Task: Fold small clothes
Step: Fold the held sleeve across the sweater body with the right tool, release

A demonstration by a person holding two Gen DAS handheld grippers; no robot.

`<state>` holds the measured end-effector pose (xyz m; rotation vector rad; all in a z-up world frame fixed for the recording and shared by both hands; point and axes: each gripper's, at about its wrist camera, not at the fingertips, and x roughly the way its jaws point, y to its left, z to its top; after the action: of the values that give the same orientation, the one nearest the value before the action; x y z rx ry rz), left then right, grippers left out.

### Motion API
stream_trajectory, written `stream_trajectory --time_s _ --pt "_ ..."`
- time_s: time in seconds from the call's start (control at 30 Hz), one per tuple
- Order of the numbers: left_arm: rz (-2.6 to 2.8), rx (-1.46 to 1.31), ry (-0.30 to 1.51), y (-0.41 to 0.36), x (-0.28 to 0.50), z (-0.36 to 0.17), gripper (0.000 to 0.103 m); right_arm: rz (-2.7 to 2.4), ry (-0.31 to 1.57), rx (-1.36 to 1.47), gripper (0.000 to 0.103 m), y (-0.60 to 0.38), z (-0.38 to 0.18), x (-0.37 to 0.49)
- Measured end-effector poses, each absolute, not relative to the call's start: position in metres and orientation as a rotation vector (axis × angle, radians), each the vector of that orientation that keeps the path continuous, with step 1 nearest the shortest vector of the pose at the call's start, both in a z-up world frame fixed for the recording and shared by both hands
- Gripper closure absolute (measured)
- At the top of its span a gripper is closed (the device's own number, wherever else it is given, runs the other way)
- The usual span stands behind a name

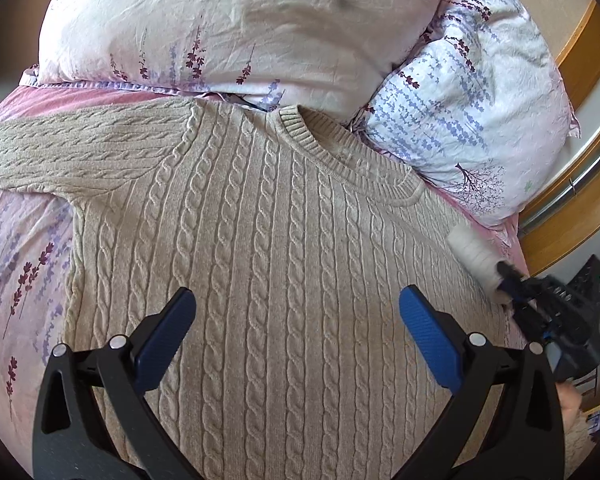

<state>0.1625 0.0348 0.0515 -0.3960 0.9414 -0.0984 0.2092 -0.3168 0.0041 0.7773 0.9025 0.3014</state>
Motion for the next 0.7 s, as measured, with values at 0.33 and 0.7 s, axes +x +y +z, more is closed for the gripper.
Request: stream_trajectory --time_s 0.33,0.7 --pt "-0.099 -0.44 0.946 0.047 0.166 0.052 0.002 0.089 0.793 1.049 0.05 -0.381 0.0 0.202" --pt "-0.085 -0.553 0.859 0.083 0.164 0.061 0.003 0.21 0.659 0.603 0.095 -0.27 0.08 0.228"
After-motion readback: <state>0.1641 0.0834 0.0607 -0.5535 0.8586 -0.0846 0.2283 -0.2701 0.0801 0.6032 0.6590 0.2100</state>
